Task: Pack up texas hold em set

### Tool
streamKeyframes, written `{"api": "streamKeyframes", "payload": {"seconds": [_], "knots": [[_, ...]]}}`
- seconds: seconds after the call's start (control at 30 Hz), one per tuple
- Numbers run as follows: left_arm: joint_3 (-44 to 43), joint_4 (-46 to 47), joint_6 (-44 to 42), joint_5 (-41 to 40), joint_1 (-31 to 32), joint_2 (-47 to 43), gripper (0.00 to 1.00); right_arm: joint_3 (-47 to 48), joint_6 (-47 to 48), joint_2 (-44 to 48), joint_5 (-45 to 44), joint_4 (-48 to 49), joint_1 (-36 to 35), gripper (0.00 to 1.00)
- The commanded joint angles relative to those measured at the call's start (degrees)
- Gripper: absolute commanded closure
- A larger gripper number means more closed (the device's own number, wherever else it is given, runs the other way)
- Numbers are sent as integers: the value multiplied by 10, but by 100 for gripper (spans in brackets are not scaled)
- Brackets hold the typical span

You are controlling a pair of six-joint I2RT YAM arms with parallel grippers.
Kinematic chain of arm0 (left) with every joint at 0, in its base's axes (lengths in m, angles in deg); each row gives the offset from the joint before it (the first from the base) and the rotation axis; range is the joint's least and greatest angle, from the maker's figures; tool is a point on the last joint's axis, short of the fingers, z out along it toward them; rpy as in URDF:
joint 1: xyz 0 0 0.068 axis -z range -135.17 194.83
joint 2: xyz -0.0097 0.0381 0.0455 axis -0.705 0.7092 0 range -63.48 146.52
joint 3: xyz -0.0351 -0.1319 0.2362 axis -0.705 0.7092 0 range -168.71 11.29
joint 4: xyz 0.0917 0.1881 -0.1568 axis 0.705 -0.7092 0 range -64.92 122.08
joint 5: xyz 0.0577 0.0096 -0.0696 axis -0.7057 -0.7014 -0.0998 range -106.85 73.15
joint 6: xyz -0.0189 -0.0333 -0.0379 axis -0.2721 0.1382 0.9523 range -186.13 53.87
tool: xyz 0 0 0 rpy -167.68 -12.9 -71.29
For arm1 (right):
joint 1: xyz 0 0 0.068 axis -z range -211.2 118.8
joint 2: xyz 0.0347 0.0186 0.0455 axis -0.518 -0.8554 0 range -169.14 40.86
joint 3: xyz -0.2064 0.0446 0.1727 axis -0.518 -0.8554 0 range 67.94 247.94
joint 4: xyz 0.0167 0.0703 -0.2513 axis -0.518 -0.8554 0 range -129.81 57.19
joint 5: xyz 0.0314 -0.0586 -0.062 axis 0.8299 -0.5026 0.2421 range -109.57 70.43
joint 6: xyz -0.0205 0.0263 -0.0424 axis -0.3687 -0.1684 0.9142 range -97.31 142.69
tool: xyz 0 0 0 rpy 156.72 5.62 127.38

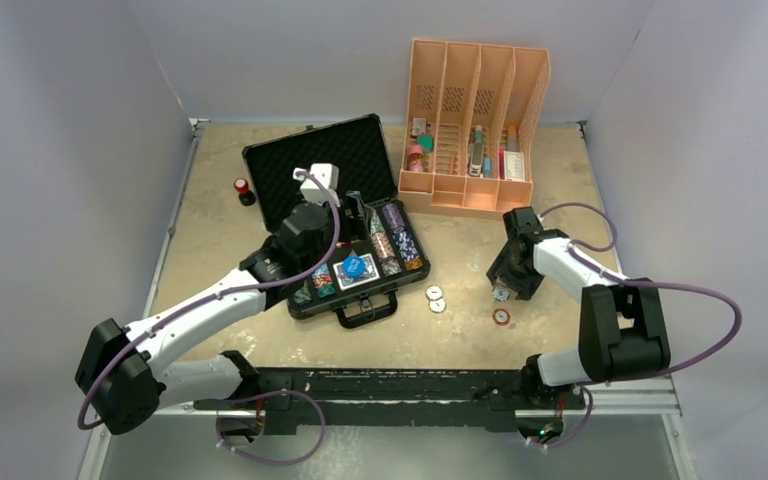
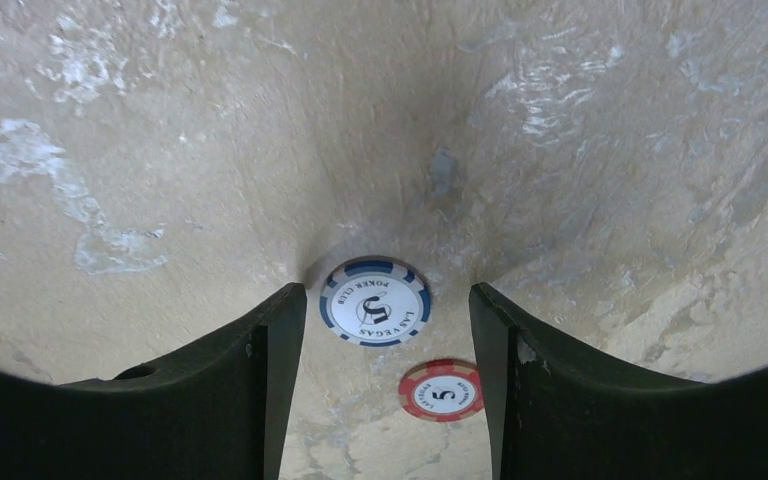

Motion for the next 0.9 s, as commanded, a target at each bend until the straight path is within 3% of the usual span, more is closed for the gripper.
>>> {"api": "streamKeyframes", "payload": {"seconds": [0.0, 0.33, 0.87], "knots": [[19, 59, 8, -2, -2, -19, 28, 27, 7, 1, -3, -40, 3, 36], [29, 59, 7, -22, -2, -25, 26, 54, 15, -41, 15, -48, 3, 37], [49, 79, 2, -31, -2, -35, 19, 13, 5, -56, 53, -29, 3, 48]]}}
